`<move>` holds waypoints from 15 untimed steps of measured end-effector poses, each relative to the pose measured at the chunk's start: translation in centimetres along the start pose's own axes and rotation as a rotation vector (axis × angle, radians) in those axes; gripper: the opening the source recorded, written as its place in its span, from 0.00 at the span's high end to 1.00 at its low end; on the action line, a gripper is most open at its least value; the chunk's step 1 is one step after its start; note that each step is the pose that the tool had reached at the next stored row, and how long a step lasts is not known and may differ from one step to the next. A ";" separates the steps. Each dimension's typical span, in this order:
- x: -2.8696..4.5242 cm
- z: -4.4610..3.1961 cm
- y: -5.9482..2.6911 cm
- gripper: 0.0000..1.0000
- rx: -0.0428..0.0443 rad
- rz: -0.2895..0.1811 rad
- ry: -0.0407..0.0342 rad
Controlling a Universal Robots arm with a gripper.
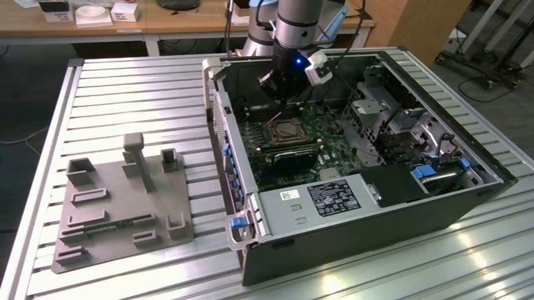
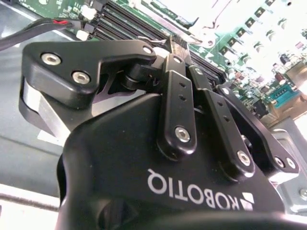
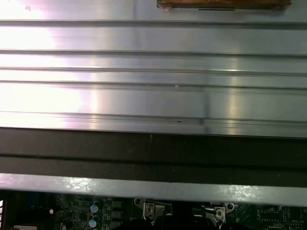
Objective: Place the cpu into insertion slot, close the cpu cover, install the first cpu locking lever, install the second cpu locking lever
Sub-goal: 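Install the first cpu locking lever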
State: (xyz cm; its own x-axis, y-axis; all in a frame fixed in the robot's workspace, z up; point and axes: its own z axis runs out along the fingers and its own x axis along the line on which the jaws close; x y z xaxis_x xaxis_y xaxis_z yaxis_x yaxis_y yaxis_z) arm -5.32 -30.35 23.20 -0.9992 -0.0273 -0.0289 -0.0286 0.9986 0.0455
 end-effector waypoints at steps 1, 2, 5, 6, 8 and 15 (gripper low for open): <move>0.00 0.10 -0.01 0.89 0.0000 0.000 0.0000; 0.00 0.21 -0.01 0.89 0.0001 0.001 0.0001; -0.02 0.48 -0.02 0.89 0.0000 0.002 0.0001; -0.03 0.56 -0.03 0.89 0.0001 0.002 0.0002; -0.09 0.73 -0.03 0.89 0.0001 0.003 0.0002; -0.42 1.22 -0.03 0.89 0.0003 0.005 0.0003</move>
State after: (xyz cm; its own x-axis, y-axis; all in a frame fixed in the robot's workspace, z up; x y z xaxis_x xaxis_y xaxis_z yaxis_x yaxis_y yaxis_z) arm -4.86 -30.31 22.00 -0.9994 -0.0221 -0.0283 -0.0234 0.9987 0.0454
